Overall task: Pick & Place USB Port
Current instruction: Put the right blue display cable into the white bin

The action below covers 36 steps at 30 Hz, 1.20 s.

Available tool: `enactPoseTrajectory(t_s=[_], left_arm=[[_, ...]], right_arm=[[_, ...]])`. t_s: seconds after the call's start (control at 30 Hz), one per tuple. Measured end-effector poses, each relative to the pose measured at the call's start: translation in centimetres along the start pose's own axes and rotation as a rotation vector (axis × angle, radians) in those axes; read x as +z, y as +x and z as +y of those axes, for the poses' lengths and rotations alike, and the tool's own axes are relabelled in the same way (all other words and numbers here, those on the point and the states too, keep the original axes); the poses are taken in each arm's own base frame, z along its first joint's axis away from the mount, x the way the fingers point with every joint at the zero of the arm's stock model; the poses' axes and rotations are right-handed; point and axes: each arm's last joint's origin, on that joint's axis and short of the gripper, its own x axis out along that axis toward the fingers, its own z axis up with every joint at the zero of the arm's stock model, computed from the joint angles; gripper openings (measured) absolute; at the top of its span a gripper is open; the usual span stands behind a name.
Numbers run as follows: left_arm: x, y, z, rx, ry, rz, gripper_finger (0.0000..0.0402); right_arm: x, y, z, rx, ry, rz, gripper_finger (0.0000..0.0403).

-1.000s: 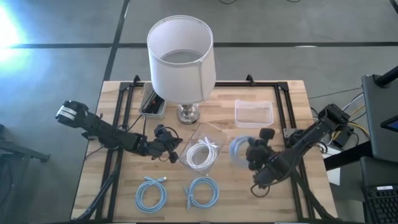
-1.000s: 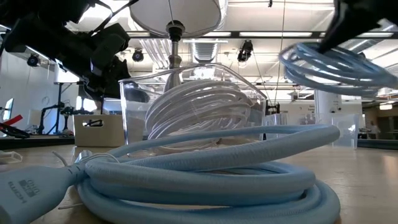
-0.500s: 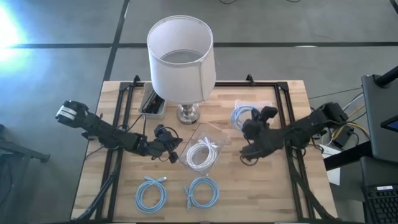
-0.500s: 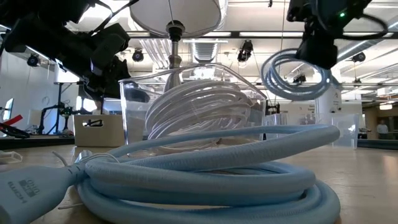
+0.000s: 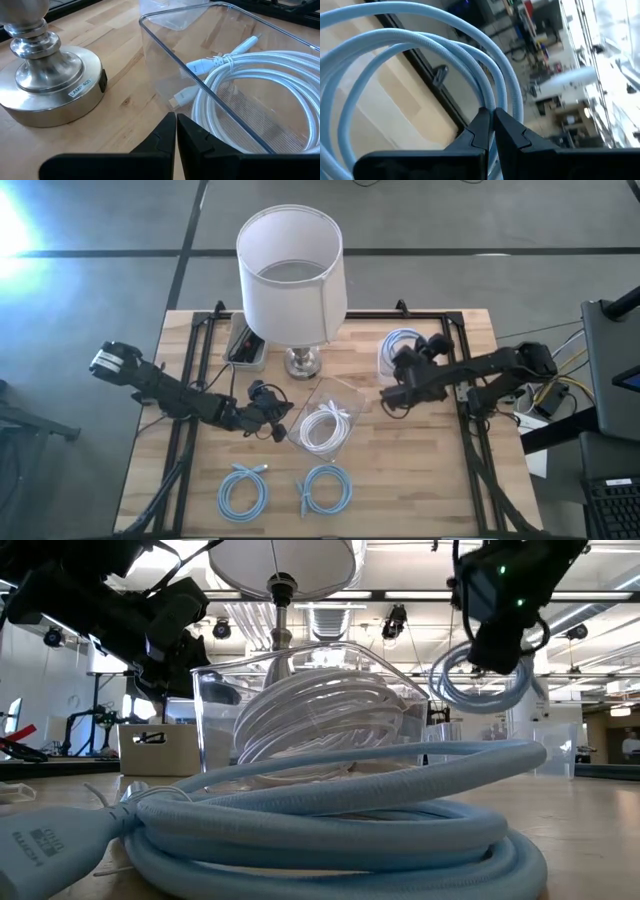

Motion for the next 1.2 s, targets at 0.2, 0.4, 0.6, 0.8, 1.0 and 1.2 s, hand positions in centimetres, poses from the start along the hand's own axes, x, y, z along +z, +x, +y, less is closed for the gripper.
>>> enactPoseTrajectory(t_s=[0.2,0.4,0.6,0.8,1.0,1.2], left_arm=[[0.0,0.0,0.0,0.0,0.0,0.0,0.0019],[0.0,0.0,0.0,0.0,0.0,0.0,0.0019],[0.0,0.0,0.0,0.0,0.0,0.0,0.0019],[0.0,0.0,0.0,0.0,0.0,0.0,0.0019],[0.0,0.0,0.0,0.0,0.0,0.0,0.0019],[0.0,0.0,0.0,0.0,0.001,0.0,0.0019]], right_arm=[[-1.4,1.3,1.3,0.011,0.038,0.066,0.0013],[-3.1,2.3,3.2,0.017,0.051,0.039,0.0013],[-4.4,3.5,4.3,-0.004,0.122,0.025,0.0013],[-5.2,3.9,4.9,0.002,0.133,0.026,0.0016],[-5.3,4.0,5.0,0.003,0.137,0.025,0.0053],[-5.3,4.0,5.1,0.005,0.143,0.024,0.0096]])
